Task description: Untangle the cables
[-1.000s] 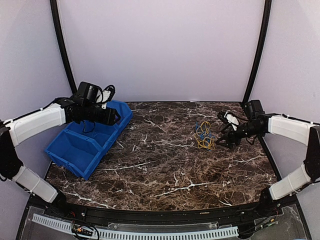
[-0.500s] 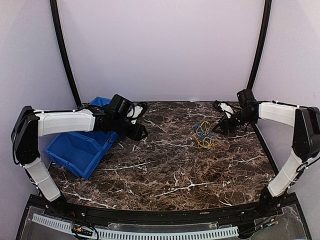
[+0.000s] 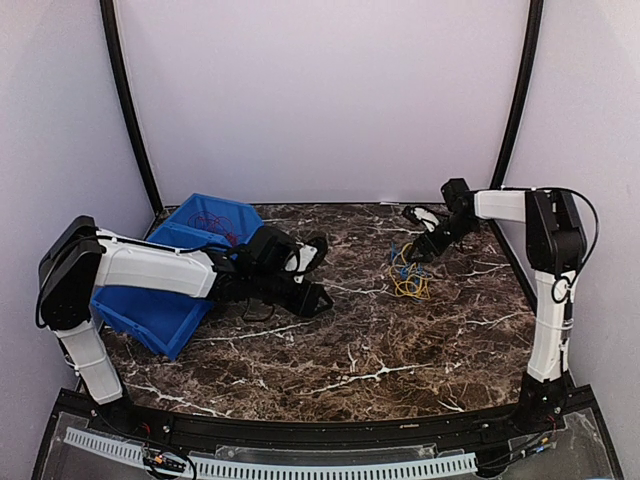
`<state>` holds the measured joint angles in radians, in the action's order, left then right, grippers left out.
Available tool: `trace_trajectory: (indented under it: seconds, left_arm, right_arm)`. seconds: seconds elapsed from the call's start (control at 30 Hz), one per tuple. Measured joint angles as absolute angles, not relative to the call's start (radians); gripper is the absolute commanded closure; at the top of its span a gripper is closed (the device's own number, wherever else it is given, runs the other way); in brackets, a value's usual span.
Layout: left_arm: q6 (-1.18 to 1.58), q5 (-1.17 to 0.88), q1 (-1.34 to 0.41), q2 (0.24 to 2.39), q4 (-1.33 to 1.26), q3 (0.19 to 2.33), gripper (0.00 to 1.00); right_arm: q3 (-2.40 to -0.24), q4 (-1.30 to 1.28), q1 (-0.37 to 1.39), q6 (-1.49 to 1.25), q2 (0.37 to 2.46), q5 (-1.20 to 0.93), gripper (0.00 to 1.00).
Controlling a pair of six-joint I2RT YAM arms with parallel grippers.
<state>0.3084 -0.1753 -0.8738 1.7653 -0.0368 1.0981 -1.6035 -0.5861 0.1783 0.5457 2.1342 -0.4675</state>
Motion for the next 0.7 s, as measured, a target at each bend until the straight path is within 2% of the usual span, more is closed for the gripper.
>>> trace_trajectory:
  seconds: [0.13,0.33,0.53,0.7]
  left_arm:
    - [0.339,-0.163,-0.872,1.765,-0.069,1.054,0.5]
    - [0.369,-0.139,-0.869,1.76,-0.129,1.038,0.48]
    - [0.435,-0.116,-0.866,1.782,-0.204,1.053,0.46]
    - [0.508,-0.197,-0.862,1.915,-0.299,1.148,0.49]
  right_arm:
    - [-1.587,-0.702,0.248,0.632,2.152,-0.543,0.34]
    - [-1.403,-0.767,0.391,0.727,2.043,-0.599,0.31]
    - [-1.276,-0.776,0.376,0.746,1.843,-0.597,0.26]
    - [-1.24,-0.764,0.367,0.731,1.747,-0.605,0.26]
